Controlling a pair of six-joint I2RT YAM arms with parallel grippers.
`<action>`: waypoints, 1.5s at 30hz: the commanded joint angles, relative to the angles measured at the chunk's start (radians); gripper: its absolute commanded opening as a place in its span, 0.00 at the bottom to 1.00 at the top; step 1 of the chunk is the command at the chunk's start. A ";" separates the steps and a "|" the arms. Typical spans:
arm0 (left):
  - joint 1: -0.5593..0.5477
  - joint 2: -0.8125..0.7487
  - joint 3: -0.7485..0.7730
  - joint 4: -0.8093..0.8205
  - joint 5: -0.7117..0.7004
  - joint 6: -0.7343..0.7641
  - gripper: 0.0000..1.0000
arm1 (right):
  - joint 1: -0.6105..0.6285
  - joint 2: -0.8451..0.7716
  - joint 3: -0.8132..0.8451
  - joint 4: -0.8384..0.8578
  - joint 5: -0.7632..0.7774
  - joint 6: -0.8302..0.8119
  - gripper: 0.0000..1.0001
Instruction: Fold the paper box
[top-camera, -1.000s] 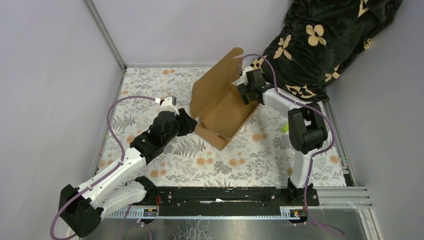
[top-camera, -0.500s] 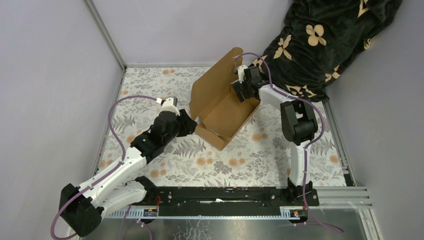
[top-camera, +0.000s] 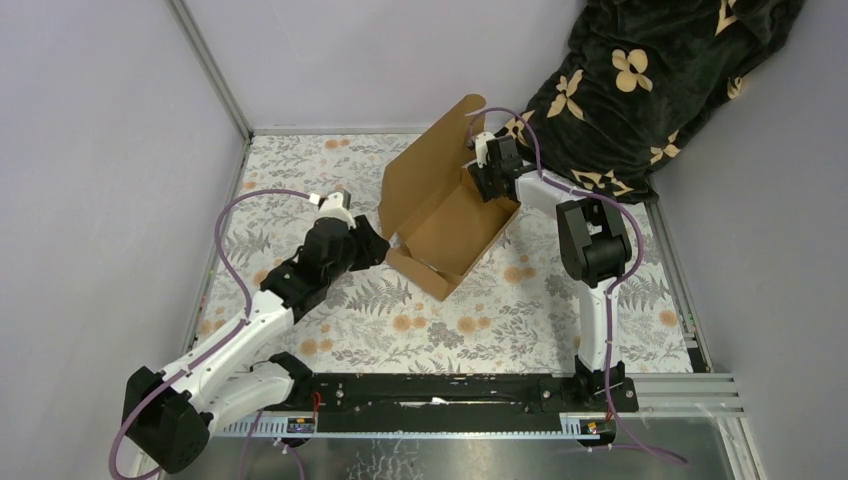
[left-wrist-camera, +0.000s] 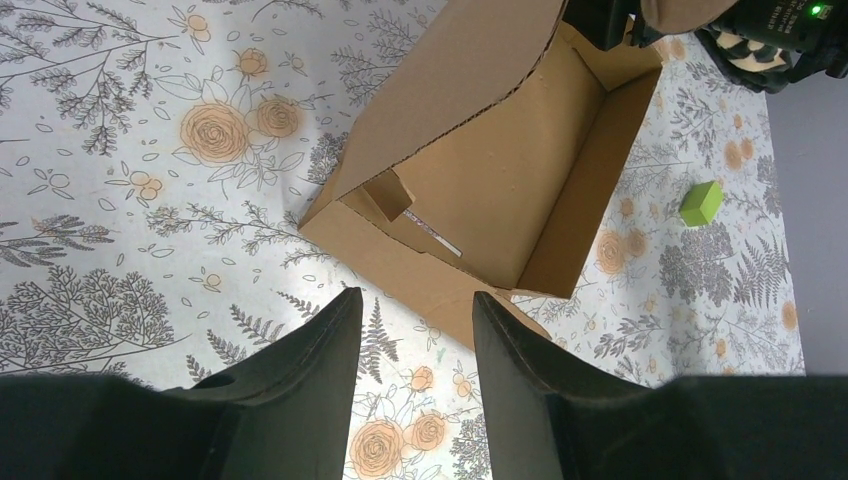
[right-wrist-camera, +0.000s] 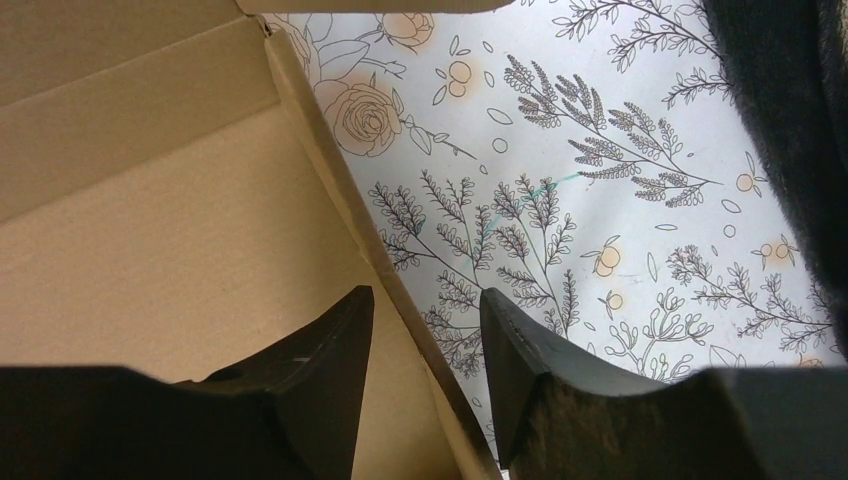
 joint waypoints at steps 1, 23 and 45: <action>0.011 0.011 -0.011 0.053 0.028 0.022 0.52 | 0.004 0.023 0.030 0.033 0.016 0.017 0.49; 0.027 0.025 -0.018 0.073 0.044 0.022 0.52 | 0.048 0.070 0.041 0.014 0.360 0.005 0.29; 0.081 0.049 -0.028 0.098 0.088 0.026 0.52 | 0.138 0.035 -0.125 -0.045 0.688 0.029 0.26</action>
